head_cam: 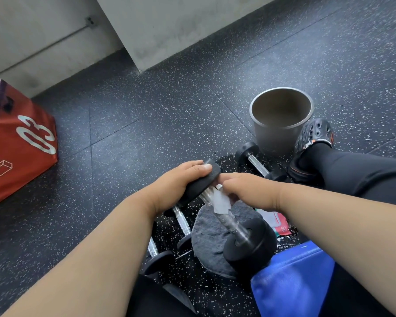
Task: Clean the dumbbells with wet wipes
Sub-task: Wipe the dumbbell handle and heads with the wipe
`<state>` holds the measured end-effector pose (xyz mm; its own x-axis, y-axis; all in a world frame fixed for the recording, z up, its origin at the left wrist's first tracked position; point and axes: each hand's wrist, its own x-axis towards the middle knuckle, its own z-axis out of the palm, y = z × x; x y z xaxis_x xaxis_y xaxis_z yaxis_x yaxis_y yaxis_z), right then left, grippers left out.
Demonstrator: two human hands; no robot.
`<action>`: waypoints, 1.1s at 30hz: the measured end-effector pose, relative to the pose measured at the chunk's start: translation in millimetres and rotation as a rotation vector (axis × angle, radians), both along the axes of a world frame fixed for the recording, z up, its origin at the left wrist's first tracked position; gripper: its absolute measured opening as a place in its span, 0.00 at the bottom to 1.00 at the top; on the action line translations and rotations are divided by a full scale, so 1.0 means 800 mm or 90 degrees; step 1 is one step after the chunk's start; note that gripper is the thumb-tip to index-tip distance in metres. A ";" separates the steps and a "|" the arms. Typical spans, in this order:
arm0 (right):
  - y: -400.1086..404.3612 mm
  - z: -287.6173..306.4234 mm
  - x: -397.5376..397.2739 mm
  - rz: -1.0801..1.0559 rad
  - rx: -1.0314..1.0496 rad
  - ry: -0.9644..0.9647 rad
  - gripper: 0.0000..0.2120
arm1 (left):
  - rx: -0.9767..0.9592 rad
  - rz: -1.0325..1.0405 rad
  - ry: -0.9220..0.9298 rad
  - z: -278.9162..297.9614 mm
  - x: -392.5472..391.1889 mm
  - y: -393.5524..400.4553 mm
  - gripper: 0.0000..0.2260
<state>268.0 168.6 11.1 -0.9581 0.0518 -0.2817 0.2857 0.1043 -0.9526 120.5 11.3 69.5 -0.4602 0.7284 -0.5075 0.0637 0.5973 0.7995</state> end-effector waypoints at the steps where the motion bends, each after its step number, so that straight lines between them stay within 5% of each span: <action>1: 0.001 -0.001 0.001 0.004 -0.011 -0.004 0.21 | 0.003 -0.009 -0.004 -0.001 -0.001 -0.001 0.37; 12: -0.006 -0.009 0.001 -0.037 -0.020 0.022 0.05 | 0.000 0.006 0.024 0.004 0.004 0.002 0.38; 23: -0.028 -0.002 0.001 -0.097 -0.049 0.047 0.04 | -0.011 -0.012 0.046 0.010 0.008 0.006 0.40; 26: -0.031 -0.005 -0.002 -0.071 -0.153 0.032 0.04 | -0.010 -0.020 0.068 0.017 0.013 0.008 0.41; 29: -0.030 -0.009 -0.004 -0.077 -0.317 -0.019 0.07 | -0.010 -0.030 0.070 0.025 0.021 0.009 0.35; 33: -0.045 0.000 -0.008 -0.085 -0.213 0.053 0.07 | -0.006 -0.028 0.043 0.027 0.026 0.012 0.13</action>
<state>261.9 132.6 11.0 -0.9695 0.0955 -0.2259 0.1964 -0.2494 -0.9483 141.5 20.7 90.9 -0.4616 0.7444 -0.4825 0.1443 0.5996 0.7872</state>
